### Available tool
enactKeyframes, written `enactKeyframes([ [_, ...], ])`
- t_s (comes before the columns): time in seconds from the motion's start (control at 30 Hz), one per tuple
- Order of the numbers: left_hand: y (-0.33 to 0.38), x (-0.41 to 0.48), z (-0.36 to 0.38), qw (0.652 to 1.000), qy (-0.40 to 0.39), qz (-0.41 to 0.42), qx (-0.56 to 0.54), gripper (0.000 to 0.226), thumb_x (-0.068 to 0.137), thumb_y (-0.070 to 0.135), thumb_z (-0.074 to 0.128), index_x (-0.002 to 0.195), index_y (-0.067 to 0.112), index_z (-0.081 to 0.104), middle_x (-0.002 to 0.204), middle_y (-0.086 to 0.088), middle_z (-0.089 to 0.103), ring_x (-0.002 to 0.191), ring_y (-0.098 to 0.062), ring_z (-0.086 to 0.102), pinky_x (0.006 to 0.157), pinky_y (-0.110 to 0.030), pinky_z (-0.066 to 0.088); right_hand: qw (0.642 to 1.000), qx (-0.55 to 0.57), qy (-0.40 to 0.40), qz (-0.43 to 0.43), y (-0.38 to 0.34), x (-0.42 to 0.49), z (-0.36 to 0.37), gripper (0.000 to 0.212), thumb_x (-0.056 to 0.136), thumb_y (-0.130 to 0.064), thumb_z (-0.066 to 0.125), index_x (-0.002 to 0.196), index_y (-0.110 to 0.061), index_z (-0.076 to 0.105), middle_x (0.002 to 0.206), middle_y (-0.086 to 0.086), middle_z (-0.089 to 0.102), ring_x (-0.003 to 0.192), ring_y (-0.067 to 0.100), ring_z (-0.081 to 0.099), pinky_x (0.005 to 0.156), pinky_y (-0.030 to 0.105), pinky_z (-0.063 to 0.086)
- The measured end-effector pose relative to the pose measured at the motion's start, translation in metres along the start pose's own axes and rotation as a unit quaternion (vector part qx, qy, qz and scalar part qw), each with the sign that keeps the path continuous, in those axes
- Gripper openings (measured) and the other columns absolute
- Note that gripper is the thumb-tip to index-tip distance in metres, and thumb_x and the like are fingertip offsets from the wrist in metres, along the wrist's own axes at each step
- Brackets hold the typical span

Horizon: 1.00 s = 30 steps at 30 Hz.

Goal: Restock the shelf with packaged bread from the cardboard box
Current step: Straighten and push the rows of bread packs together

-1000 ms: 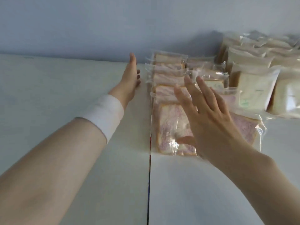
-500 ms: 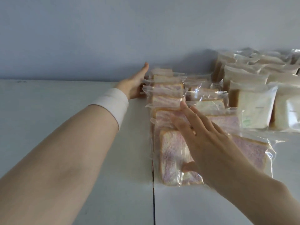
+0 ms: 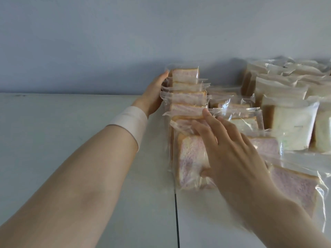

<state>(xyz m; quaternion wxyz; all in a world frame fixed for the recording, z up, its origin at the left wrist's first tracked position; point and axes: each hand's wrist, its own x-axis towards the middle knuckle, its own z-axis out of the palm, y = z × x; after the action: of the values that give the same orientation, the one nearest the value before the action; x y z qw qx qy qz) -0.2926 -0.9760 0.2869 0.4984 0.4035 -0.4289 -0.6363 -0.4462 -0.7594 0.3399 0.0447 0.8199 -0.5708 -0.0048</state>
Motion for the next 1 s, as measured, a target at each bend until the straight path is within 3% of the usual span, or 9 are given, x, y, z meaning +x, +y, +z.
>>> enactKeyframes([
  [0.17,0.004,0.017,0.015,1.000,-0.001,0.023,0.010,0.040,0.100,0.035,0.028,0.100,0.007,0.057,0.083,-0.005,0.065,0.072,-0.016,0.064,0.066,-0.024,0.052,0.996,0.029,0.031,0.075,-0.007,0.021,0.006,0.087,0.070,-0.010,0.073,0.144,-0.016,0.027,0.155,0.009,0.020,0.139,0.034,0.024,0.107,0.043,0.033],
  [0.3,-0.001,0.019,0.011,0.997,-0.043,0.040,0.046,0.057,0.098,0.046,0.021,0.118,0.004,0.054,0.111,-0.018,0.058,0.103,-0.032,0.057,0.096,-0.042,0.045,0.982,0.041,0.154,0.100,-0.009,0.036,0.017,0.071,0.057,0.003,0.050,0.127,-0.005,0.053,0.137,0.018,0.050,0.121,0.045,0.049,0.088,0.050,0.048],
  [0.43,0.003,0.008,0.017,0.998,0.048,0.018,0.034,0.053,0.098,0.048,0.018,0.108,0.011,0.054,0.101,-0.010,0.058,0.099,-0.026,0.056,0.094,-0.037,0.043,0.983,0.033,0.141,0.110,-0.010,0.043,0.021,0.071,0.069,0.000,0.041,0.139,-0.008,0.038,0.148,0.014,0.034,0.134,0.042,0.032,0.101,0.049,0.037],
  [0.53,-0.006,-0.016,0.009,0.993,0.117,0.019,-0.024,0.067,0.094,0.058,0.014,0.134,0.014,0.044,0.133,-0.009,0.052,0.119,-0.024,0.052,0.105,-0.041,0.039,0.986,0.032,0.124,0.107,-0.008,0.045,0.022,0.074,0.072,-0.005,0.023,0.146,-0.012,0.022,0.155,0.010,0.018,0.141,0.038,0.015,0.110,0.045,0.025],
  [0.6,-0.019,-0.044,0.006,0.992,0.109,0.055,0.011,0.066,0.091,0.061,0.010,0.143,0.024,0.031,0.145,-0.003,0.041,0.131,-0.014,0.042,0.112,-0.039,0.032,0.986,0.036,0.126,0.105,-0.007,0.047,0.022,0.077,0.070,-0.004,0.023,0.147,-0.013,0.019,0.156,0.011,0.014,0.142,0.038,0.010,0.112,0.045,0.022],
  [0.67,-0.030,-0.071,0.017,0.996,0.050,0.075,-0.001,0.067,0.092,0.060,0.008,0.137,0.024,0.042,0.131,0.004,0.056,0.117,-0.001,0.055,0.098,-0.024,0.046,0.985,0.040,0.128,0.110,-0.006,0.048,0.025,0.076,0.073,-0.004,0.019,0.148,-0.015,0.013,0.157,0.013,0.008,0.143,0.037,0.006,0.113,0.045,0.018],
  [0.77,-0.036,-0.080,0.037,0.995,0.007,0.049,-0.087,0.075,0.091,0.060,0.006,0.116,0.013,0.060,0.106,-0.005,0.070,0.104,-0.016,0.065,0.089,-0.030,0.053,0.985,0.039,0.122,0.114,-0.007,0.055,0.028,0.071,0.082,-0.003,0.020,0.148,-0.016,0.000,0.156,0.016,-0.003,0.143,0.038,-0.001,0.115,0.044,0.010],
  [0.9,-0.032,-0.074,0.043,0.992,0.020,0.032,-0.120,0.085,0.088,0.064,0.004,0.132,0.004,0.046,0.130,-0.019,0.055,0.123,-0.030,0.052,0.107,-0.043,0.038,0.985,0.041,0.122,0.116,-0.008,0.062,0.033,0.083,0.086,0.002,0.045,0.147,-0.014,-0.009,0.155,0.019,-0.009,0.142,0.040,-0.004,0.115,0.047,0.009],
  [1.0,-0.039,-0.074,0.044,0.989,0.007,0.047,-0.139,0.086,0.088,0.065,0.004,0.130,0.004,0.048,0.123,-0.016,0.061,0.113,-0.024,0.060,0.096,-0.035,0.050,0.985,0.049,0.129,0.108,-0.004,0.060,0.039,0.081,0.089,-0.001,0.038,0.145,-0.018,-0.018,0.155,0.017,-0.014,0.143,0.037,-0.008,0.116,0.044,0.008],
])
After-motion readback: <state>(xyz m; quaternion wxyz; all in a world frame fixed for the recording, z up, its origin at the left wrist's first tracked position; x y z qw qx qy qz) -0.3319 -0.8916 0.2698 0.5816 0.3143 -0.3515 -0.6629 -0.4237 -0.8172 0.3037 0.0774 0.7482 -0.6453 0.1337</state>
